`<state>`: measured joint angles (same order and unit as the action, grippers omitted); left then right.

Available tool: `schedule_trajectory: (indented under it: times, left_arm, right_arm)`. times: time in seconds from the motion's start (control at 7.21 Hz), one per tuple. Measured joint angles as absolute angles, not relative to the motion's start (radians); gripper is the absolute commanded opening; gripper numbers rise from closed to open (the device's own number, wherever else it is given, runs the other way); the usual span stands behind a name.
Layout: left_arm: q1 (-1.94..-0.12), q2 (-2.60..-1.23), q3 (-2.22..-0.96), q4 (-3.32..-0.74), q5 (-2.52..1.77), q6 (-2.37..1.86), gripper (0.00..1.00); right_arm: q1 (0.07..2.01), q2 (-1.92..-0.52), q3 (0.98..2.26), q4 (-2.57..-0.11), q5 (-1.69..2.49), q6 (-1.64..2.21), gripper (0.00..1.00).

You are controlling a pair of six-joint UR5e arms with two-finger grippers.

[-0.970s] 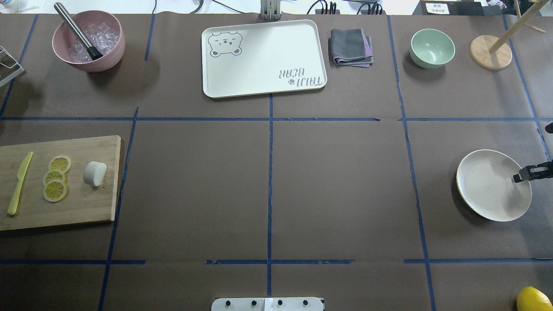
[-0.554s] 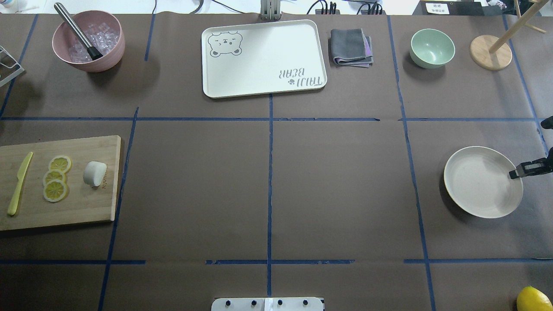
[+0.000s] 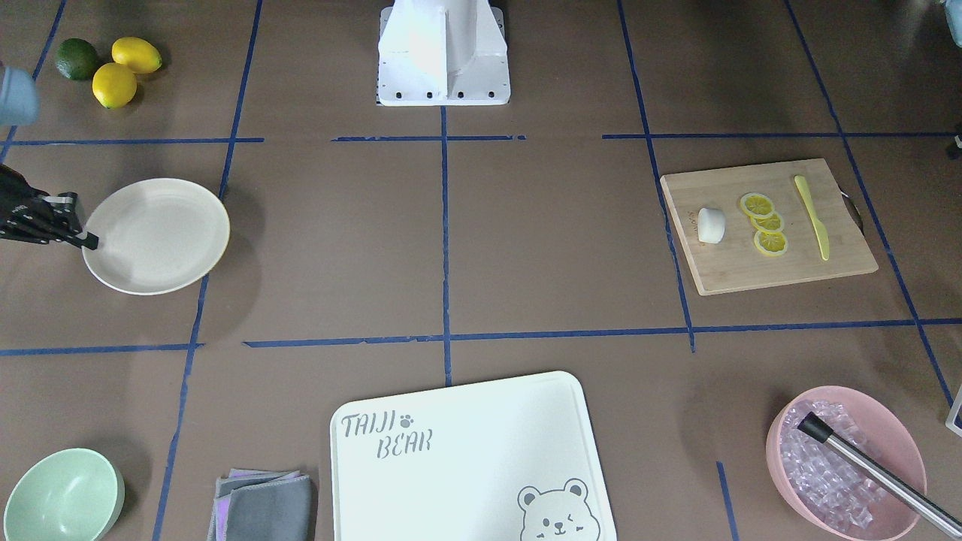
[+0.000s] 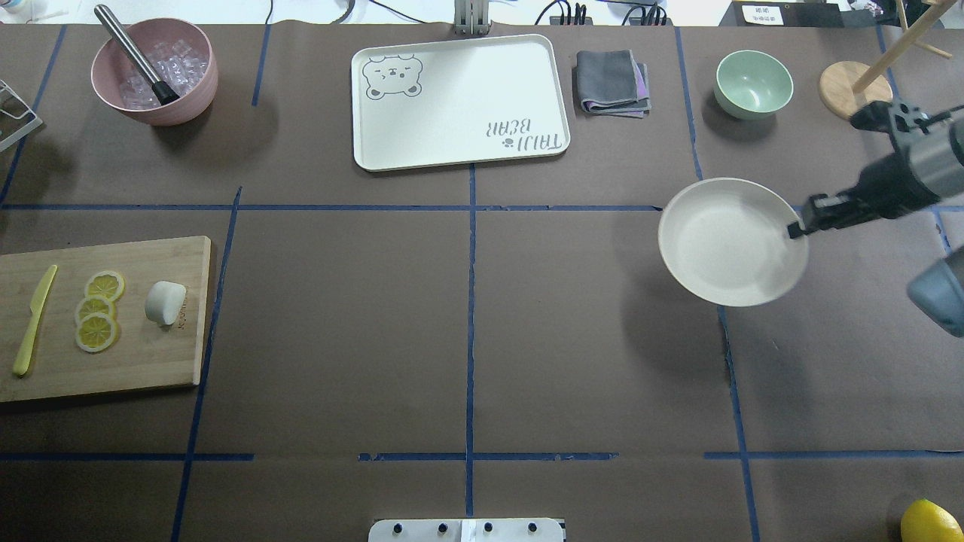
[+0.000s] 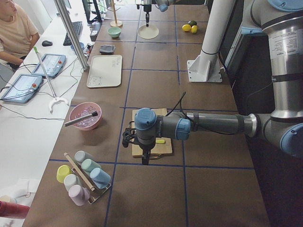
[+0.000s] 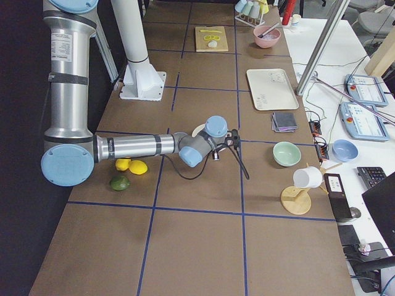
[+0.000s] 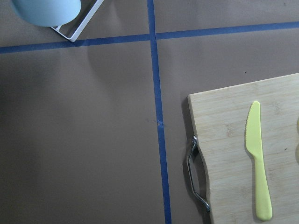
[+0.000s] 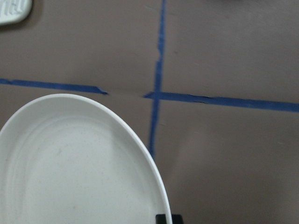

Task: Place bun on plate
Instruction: 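Slide the white plate with the right gripper toward the table center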

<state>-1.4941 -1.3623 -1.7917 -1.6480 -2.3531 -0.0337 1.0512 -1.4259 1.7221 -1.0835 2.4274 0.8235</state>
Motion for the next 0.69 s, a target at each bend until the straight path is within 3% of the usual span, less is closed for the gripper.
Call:
schedule_trajectory:
  times: [0.28, 0.69]
  left_arm:
    - [-1.494, -1.363, -1.792, -1.648, -2.353, -0.034, 1.0]
    - [-1.495, -1.363, -1.792, -1.648, -2.353, -0.034, 1.0]
  right_arm:
    - [0.94, -1.208, 1.745, -1.233, 2.361, 1.032, 0.0]
    - [0.67, -1.074, 1.702, -1.252, 2.07, 1.23, 0.0]
